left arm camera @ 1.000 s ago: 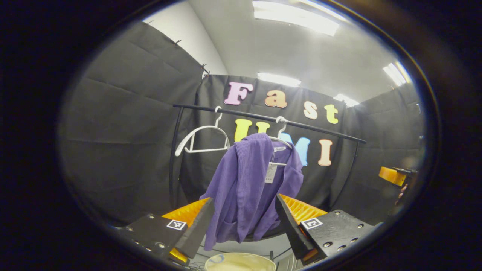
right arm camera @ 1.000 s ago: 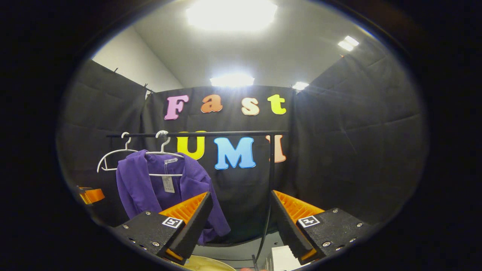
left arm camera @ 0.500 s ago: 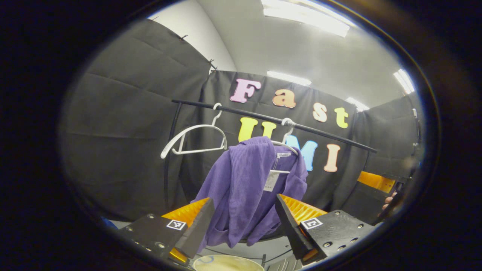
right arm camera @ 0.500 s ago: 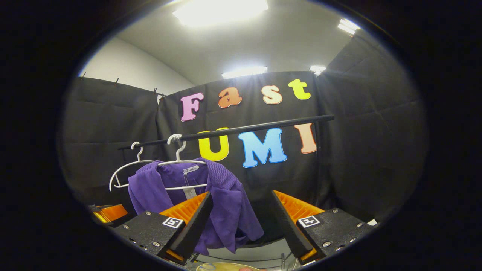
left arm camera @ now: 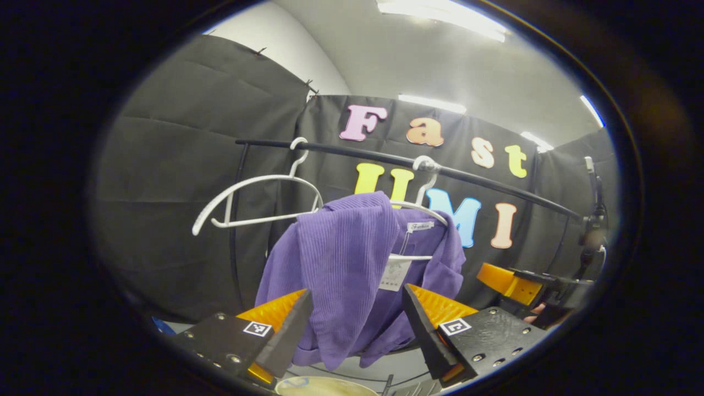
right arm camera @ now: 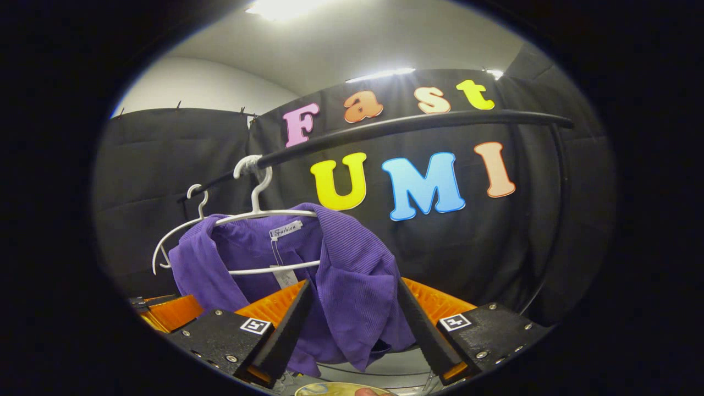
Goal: Grasp the clothes on the hanger with both hands and then place them into the laundry hamper below.
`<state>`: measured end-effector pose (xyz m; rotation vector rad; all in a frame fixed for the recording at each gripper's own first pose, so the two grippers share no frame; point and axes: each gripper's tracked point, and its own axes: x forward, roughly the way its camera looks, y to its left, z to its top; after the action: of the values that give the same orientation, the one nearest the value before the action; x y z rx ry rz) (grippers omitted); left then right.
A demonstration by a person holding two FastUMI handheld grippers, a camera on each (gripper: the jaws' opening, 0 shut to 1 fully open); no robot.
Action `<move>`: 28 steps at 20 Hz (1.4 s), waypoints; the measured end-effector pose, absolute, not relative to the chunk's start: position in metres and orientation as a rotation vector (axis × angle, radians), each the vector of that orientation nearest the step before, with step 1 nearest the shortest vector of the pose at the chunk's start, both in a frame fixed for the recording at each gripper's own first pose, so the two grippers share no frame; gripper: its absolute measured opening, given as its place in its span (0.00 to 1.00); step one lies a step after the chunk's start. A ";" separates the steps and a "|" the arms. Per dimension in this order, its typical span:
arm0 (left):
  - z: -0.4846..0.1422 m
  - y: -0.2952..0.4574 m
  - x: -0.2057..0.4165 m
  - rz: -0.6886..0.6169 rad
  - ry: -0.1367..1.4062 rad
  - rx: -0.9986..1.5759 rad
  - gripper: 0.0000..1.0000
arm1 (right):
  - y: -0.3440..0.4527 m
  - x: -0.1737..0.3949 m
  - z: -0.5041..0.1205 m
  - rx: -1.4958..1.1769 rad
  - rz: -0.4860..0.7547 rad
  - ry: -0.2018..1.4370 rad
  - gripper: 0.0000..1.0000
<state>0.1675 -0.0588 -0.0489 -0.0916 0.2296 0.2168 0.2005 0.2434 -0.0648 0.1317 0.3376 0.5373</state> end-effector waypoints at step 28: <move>-0.074 -0.007 0.246 0.742 0.157 0.082 0.87 | 0.277 0.314 -0.147 0.079 0.469 0.352 0.95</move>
<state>0.2461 -0.0070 -0.0736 0.0821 0.1574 0.7422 0.3144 0.2773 -0.1467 0.0786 0.3518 0.4687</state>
